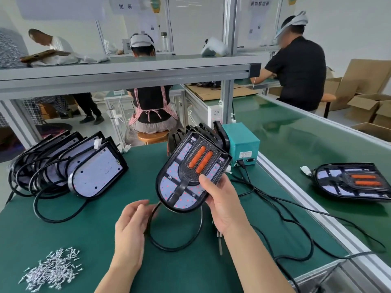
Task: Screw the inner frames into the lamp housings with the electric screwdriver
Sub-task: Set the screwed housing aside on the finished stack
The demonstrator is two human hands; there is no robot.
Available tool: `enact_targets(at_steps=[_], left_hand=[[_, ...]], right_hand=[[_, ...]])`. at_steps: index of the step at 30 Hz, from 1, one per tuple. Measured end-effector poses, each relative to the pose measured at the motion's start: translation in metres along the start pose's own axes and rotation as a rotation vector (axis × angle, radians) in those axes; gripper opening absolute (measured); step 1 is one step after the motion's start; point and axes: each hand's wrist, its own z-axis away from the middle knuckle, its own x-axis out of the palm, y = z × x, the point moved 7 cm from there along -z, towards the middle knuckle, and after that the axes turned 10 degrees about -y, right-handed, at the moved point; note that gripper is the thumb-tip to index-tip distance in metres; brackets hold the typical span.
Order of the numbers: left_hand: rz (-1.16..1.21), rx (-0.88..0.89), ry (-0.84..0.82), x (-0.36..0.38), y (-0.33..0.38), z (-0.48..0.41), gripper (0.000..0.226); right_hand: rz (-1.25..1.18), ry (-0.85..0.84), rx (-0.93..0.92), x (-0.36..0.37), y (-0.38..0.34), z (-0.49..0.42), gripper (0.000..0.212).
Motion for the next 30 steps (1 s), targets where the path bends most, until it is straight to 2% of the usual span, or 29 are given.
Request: enact_targets(at_steps=[3,7,9,14,18,22,26,30], left_hand=[[0.021,0.012,-0.008,-0.001,0.002,-0.001,0.028],[-0.047,0.004,-0.040,0.003,-0.001,-0.004,0.026],[-0.063,0.010,-0.053,0.005,-0.002,-0.004,0.025],[-0.090,0.030,-0.081,0.007,-0.002,-0.006,0.023],[-0.112,0.037,-0.091,0.007,-0.004,-0.008,0.022],[-0.130,0.043,-0.110,0.010,-0.004,-0.009,0.021],[-0.151,0.054,-0.126,0.015,-0.003,-0.008,0.020],[-0.159,0.053,-0.132,0.015,-0.003,-0.008,0.020]], right_hand=[[-0.028,0.103,-0.128,-0.029,-0.033,-0.001,0.038],[-0.081,0.276,-0.291,-0.076,-0.075,0.003,0.025],[-0.119,0.386,-0.353,-0.104,-0.092,0.006,0.025],[-0.168,0.724,-0.368,-0.184,-0.107,0.012,0.045],[-0.117,0.906,-0.386,-0.227,-0.109,0.011,0.060],[-0.051,0.982,-0.345,-0.253,-0.115,0.004,0.058],[0.004,0.957,-0.305,-0.266,-0.125,-0.010,0.054],[0.057,0.928,-0.239,-0.277,-0.128,-0.023,0.033]])
